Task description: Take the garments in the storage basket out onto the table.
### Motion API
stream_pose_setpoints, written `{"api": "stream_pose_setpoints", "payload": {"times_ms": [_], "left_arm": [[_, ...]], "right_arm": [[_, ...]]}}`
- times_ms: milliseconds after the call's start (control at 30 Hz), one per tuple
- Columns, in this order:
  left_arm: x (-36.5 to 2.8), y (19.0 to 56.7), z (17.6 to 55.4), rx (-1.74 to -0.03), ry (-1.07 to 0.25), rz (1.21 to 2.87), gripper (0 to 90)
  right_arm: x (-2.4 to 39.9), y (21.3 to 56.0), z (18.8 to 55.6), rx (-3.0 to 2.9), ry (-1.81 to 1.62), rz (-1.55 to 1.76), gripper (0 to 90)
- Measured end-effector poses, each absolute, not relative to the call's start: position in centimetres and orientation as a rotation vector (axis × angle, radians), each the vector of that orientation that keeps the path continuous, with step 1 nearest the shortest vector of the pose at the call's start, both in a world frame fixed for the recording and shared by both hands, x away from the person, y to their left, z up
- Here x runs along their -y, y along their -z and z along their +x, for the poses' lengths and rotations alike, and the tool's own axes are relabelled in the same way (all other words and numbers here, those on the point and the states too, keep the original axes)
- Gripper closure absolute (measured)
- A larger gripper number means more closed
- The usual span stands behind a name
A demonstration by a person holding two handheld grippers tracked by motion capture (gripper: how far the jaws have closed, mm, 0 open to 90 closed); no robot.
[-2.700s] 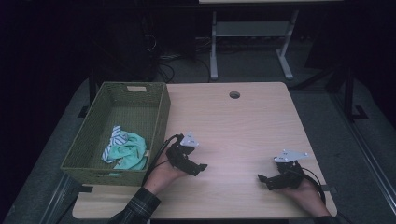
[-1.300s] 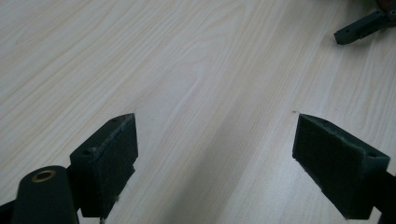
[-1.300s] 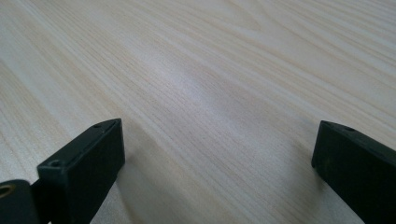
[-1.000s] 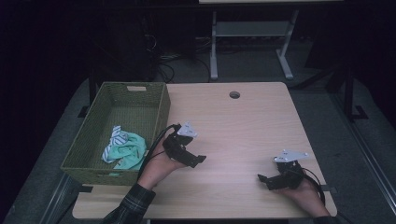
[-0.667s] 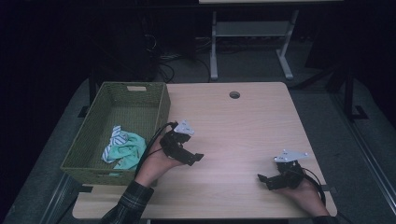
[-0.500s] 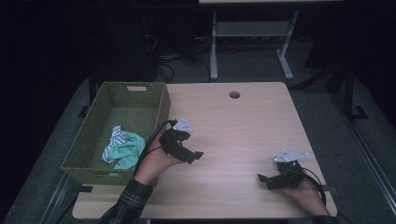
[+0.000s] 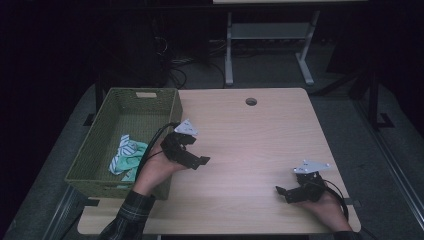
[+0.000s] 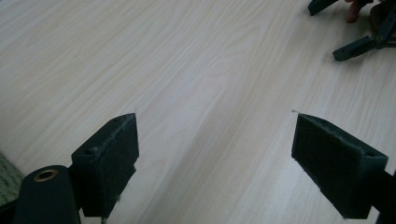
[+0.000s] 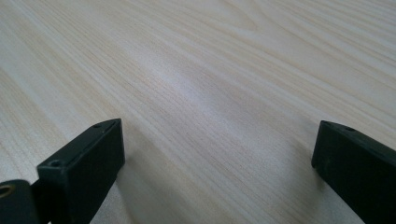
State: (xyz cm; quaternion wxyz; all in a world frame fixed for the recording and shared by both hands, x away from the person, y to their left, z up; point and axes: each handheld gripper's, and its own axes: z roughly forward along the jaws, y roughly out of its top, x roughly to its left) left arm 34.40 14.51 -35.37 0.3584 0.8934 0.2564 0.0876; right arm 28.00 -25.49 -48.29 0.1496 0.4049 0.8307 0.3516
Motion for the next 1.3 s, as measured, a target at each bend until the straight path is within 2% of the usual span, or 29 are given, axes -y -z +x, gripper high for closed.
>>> {"api": "stream_pose_setpoints", "payload": {"times_ms": [267,333,1300], "left_arm": [[-16.3,34.1,34.2,-0.686,-0.254,2.267,14.9],[-16.9,33.9,34.2,-0.685,-0.253,2.261,18.6],[-23.5,32.8,34.3,-0.834,-0.332,2.212,18.8]], "right_arm": [[25.5,48.3,28.0,-2.387,-1.010,1.163,2.1],[25.5,48.3,28.0,-2.388,-1.008,1.161,2.1],[25.5,48.3,28.0,-2.388,-1.009,1.162,2.1]]}}
